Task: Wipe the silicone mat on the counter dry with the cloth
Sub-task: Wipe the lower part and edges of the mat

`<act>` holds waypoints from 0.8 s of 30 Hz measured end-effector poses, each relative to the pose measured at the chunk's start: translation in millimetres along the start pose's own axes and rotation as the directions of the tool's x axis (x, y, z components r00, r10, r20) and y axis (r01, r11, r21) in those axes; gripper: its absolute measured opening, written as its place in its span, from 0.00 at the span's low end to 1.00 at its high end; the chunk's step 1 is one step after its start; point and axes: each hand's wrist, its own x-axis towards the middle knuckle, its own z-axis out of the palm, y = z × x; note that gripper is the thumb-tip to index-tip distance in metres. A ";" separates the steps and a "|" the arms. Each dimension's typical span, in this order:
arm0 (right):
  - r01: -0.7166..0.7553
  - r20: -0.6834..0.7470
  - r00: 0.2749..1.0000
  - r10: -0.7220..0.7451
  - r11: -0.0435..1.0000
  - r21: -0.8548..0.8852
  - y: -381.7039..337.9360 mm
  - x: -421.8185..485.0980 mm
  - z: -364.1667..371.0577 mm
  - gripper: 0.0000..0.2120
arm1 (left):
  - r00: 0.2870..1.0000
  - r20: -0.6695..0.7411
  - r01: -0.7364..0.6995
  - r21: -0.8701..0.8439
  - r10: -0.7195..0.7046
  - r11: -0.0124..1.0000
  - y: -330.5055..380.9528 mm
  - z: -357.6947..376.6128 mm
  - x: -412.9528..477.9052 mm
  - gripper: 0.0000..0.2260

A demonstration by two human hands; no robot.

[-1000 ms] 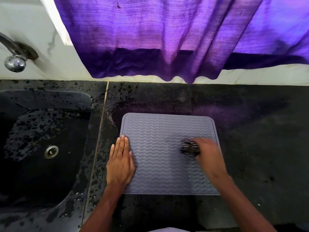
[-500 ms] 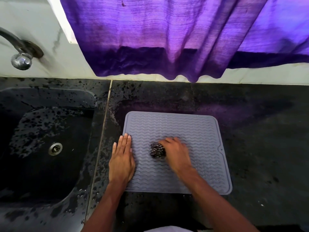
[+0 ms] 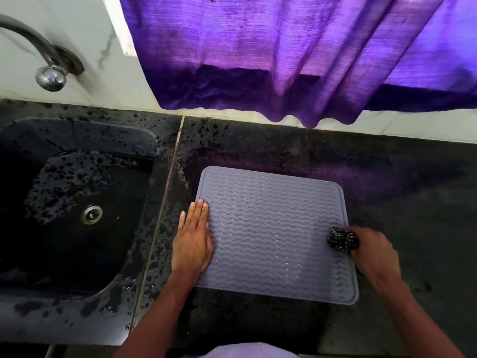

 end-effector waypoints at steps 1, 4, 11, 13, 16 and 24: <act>0.023 -0.007 1.000 -0.022 1.000 0.013 -9.4 -2.7 -0.3 0.16 | 1.000 0.002 -0.001 -0.001 0.001 1.000 -0.2 -0.2 -0.2 0.25; 0.153 -0.023 0.988 -0.151 0.982 0.115 -54.7 -13.9 7.6 0.18 | 1.000 0.009 -0.004 -0.009 0.004 1.000 -0.4 -0.7 -0.5 0.25; 0.500 -0.033 0.861 -0.508 0.832 0.241 -191.1 -35.5 56.8 0.22 | 0.998 0.039 -0.039 -0.066 0.042 0.997 -5.8 -3.1 -1.6 0.29; 0.526 0.022 0.842 -0.539 0.829 0.188 -210.1 -38.1 68.3 0.20 | 0.996 0.034 -0.077 -0.111 0.081 0.991 -10.1 -3.1 -3.1 0.33; 0.522 0.051 0.848 -0.528 0.848 0.096 -212.4 -38.6 75.2 0.20 | 0.996 0.040 -0.069 -0.137 0.075 0.988 -10.9 -2.5 -2.5 0.36; 0.425 0.028 0.903 -0.430 0.899 0.107 -145.3 -25.1 58.9 0.22 | 0.996 0.049 -0.072 -0.077 0.075 0.994 -11.7 -2.0 -2.3 0.31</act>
